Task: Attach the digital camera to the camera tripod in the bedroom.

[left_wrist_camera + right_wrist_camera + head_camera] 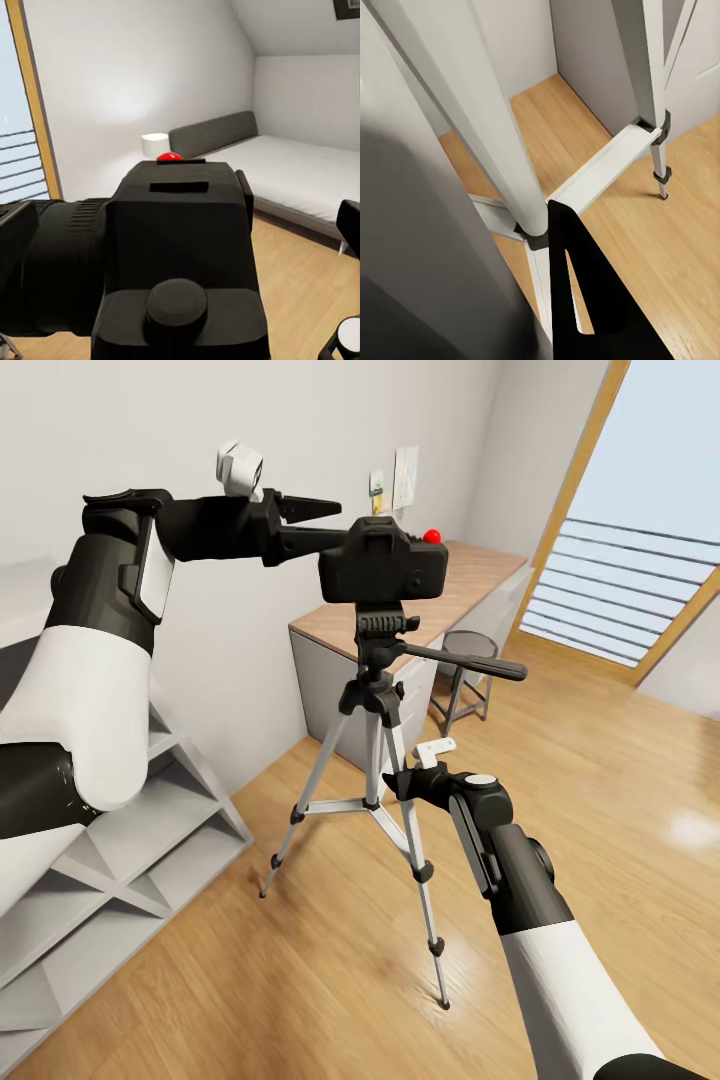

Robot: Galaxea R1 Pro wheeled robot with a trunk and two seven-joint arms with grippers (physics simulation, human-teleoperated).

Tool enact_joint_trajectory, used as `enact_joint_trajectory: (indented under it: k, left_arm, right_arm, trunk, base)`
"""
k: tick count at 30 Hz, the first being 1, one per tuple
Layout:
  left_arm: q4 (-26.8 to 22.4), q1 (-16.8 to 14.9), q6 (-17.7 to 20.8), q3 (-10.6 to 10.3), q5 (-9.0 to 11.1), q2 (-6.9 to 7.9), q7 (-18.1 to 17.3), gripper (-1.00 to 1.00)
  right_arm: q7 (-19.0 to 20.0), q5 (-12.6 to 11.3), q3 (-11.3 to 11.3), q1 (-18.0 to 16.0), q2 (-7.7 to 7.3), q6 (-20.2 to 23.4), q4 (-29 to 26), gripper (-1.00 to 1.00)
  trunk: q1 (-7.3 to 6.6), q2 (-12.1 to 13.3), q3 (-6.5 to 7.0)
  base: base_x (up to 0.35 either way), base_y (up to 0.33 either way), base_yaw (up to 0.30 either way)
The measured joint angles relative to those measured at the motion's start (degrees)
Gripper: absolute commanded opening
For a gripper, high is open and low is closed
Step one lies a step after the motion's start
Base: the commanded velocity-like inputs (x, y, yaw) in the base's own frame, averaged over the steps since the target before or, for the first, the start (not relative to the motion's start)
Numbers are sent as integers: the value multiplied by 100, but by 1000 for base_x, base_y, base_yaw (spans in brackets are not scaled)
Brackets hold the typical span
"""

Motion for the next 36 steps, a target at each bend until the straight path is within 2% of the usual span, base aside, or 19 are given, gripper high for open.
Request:
enact_joint_trajectory:
  k: [28,33,36]
  left_arm:
    - [-60,0,8,31,26,24,-18,100]
    - [-40,-1,20,70,57,84,-23,100]
    - [9,4,43,84,73,177,14,100]
  right_arm:
    - [1,0,-1,0,0,1,0,-100]
    - [0,-1,-1,0,-1,2,-1,-100]
    - [0,0,-1,0,-1,1,-1,-100]
  trunk:
    - [0,0,0]
    - [0,0,0]
    - [0,0,0]
  base:
    - [0,0,0]
    - [0,0,0]
    - [0,0,0]
